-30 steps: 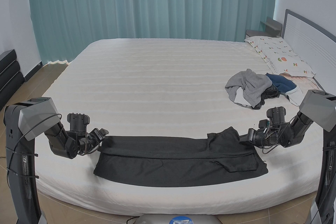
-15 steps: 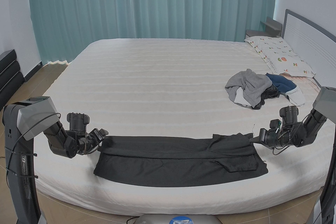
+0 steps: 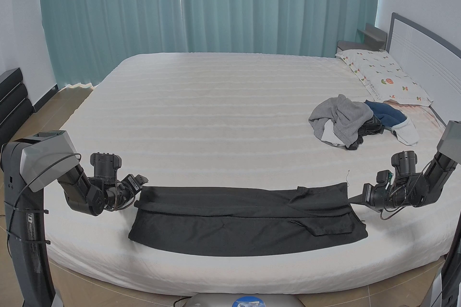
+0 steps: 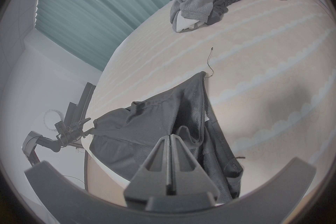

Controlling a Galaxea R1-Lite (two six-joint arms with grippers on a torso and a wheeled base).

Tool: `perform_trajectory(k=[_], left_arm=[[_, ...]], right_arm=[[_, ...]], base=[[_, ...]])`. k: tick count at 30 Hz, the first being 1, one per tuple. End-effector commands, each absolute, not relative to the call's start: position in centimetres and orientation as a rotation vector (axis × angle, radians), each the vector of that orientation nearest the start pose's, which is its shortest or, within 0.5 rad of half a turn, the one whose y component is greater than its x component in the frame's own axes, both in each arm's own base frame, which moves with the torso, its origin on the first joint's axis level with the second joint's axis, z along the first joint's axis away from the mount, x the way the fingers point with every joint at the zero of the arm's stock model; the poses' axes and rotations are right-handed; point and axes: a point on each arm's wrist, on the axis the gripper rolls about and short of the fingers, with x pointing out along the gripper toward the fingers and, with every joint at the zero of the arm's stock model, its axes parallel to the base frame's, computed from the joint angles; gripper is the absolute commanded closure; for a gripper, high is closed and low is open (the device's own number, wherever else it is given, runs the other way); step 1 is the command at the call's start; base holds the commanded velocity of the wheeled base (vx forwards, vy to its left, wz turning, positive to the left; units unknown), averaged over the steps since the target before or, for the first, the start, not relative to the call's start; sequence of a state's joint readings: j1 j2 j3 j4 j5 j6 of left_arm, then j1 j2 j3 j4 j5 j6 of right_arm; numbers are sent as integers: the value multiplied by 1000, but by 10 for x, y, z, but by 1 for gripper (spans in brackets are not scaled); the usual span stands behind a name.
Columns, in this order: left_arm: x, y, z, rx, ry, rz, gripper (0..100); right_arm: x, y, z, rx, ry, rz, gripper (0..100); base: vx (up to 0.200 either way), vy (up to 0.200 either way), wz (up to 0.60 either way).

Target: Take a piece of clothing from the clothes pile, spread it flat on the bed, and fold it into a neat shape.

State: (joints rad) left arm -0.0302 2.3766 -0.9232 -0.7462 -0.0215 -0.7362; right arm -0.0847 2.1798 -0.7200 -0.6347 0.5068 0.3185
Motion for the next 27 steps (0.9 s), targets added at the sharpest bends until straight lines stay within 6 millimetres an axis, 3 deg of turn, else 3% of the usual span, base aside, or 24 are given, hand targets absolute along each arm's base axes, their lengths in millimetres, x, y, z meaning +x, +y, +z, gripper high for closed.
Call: perform_trajectory(k=[1,5,6,14,15,17,27], left_arm=[[388,-12,-18,-703,683,208,0],[383,-12,-7,-713,676,183,0],[379,-12,-4,-718,685,170,0],[354,-17,14,-719,725,111,0],[346,-25,19,-674,800,105,0],[344,-26,19,-632,850,112,0],[342,-46,7,-653,886,178,0]], right_arm=[[335,-18,9,541,847,269,100],[342,-18,3,547,856,264,100],[343,-17,0,546,862,260,0],[345,-15,20,653,824,227,0],[338,-13,37,731,803,201,0],[331,-9,45,764,799,176,0],[307,12,47,871,841,56,0]], base=[[0,0,0],[0,0,0],[0,0,0],[0,0,0],[0,0,0],[0,0,0],[0,0,0]])
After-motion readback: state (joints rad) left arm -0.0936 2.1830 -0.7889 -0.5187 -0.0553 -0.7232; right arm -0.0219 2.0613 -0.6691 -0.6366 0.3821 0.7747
